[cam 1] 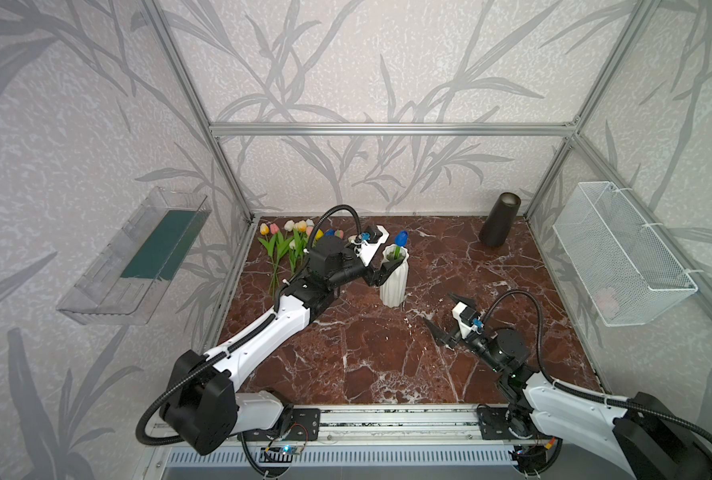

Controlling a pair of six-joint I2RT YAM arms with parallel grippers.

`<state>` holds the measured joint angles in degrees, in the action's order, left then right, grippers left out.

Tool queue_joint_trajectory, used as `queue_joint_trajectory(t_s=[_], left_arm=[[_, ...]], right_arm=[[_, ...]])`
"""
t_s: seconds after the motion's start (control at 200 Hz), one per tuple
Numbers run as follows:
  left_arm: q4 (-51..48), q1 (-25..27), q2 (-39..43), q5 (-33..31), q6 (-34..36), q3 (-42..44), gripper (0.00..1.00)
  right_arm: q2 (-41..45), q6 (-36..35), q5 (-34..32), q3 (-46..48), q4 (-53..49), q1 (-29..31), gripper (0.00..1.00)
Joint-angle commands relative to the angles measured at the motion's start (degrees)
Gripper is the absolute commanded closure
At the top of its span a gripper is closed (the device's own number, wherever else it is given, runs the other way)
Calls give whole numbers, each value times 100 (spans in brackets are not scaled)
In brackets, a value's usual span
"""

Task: Arrange the flowers into the vase
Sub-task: 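Move the left gripper back to the tulip bunch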

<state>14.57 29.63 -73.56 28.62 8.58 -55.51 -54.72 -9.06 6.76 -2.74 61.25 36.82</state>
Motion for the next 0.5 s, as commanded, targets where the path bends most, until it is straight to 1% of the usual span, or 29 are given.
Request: queue_joint_trajectory(t_s=[0.0, 0.05, 0.08, 0.14, 0.195, 0.27, 0.365, 0.395, 0.475, 0.495], left_arm=[[284, -243, 414, -390, -18, 283, 22], [636, -480, 514, -512, -243, 463, 24], [842, -671, 526, -634, -513, 564, 25], [914, -1064, 378, -1272, -1087, 593, 26], [357, -1402, 99, -1743, -1441, 386, 27], [-692, -1692, -357, -2712, -1874, 10, 29], [-2085, -1904, -1042, -3389, -2022, -628, 43], [-2448, -1943, -1274, -3521, -2040, -826, 43], [-3311, -2062, -1906, -3608, -2018, -1366, 43], [-3502, -2087, -2039, -3644, -2000, -1500, 44]], right_arm=[[40, -2, 44, -148, 71, 27, 2], [57, 24, 36, -139, 80, 27, 2], [66, 29, 35, -133, 82, 27, 2], [82, 36, 18, -137, 73, 32, 2], [84, 45, 1, -133, 62, 27, 2], [46, 44, -13, -142, 63, 28, 2], [-27, 41, -26, -149, 97, 27, 2], [-55, 44, -26, -153, 112, 30, 2], [-158, 78, -26, -156, 177, 28, 2], [-211, 95, -11, -159, 210, 27, 2]])
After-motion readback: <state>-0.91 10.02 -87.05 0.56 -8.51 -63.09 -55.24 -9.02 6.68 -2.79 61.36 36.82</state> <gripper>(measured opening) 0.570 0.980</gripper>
